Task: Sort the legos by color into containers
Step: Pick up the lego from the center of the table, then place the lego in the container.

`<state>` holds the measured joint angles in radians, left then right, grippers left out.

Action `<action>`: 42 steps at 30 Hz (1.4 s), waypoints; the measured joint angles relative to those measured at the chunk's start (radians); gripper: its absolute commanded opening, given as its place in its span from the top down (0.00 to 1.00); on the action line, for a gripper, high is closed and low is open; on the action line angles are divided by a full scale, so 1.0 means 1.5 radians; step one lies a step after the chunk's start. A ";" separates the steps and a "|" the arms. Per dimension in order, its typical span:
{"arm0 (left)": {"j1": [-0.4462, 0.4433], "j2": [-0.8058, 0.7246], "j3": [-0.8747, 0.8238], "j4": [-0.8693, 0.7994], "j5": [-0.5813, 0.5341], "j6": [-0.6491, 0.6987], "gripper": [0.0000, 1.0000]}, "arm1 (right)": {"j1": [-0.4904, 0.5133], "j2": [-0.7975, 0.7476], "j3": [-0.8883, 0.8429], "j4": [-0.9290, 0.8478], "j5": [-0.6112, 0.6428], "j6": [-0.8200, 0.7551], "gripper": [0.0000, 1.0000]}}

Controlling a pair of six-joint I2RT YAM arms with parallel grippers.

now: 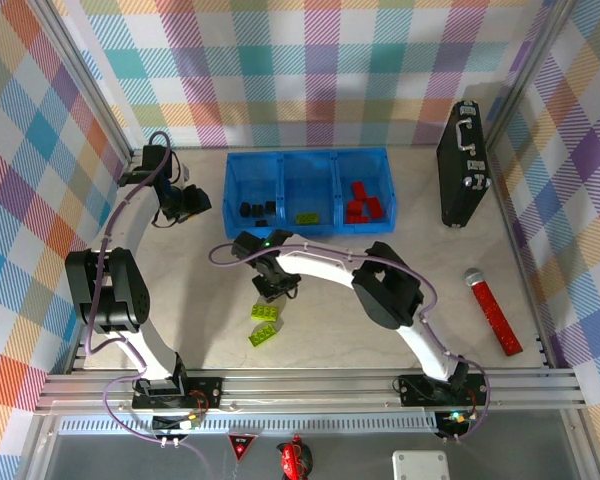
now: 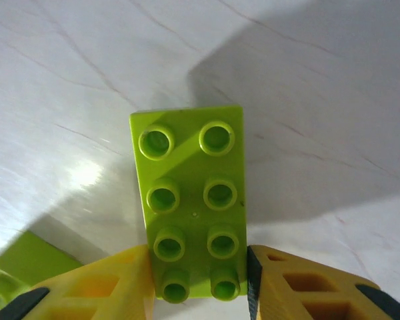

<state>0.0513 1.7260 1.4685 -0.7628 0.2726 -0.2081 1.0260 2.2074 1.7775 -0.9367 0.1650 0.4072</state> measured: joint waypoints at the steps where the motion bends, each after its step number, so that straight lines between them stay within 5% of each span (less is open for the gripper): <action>1: 0.000 0.000 0.000 0.000 0.000 0.000 0.63 | -0.007 -0.015 -0.019 0.005 0.001 0.003 0.60; 16: 0.000 0.001 0.000 0.000 0.015 0.000 0.63 | -0.132 -0.136 -0.092 0.016 0.000 0.020 0.59; 42: 0.001 0.001 0.000 0.005 0.050 -0.003 0.63 | -0.231 0.044 0.290 -0.059 -0.012 0.015 0.66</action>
<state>0.0521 1.7267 1.4685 -0.7555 0.3477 -0.2119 0.6788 2.2734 2.2131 -1.0256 0.1463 0.4294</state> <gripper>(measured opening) 0.369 0.344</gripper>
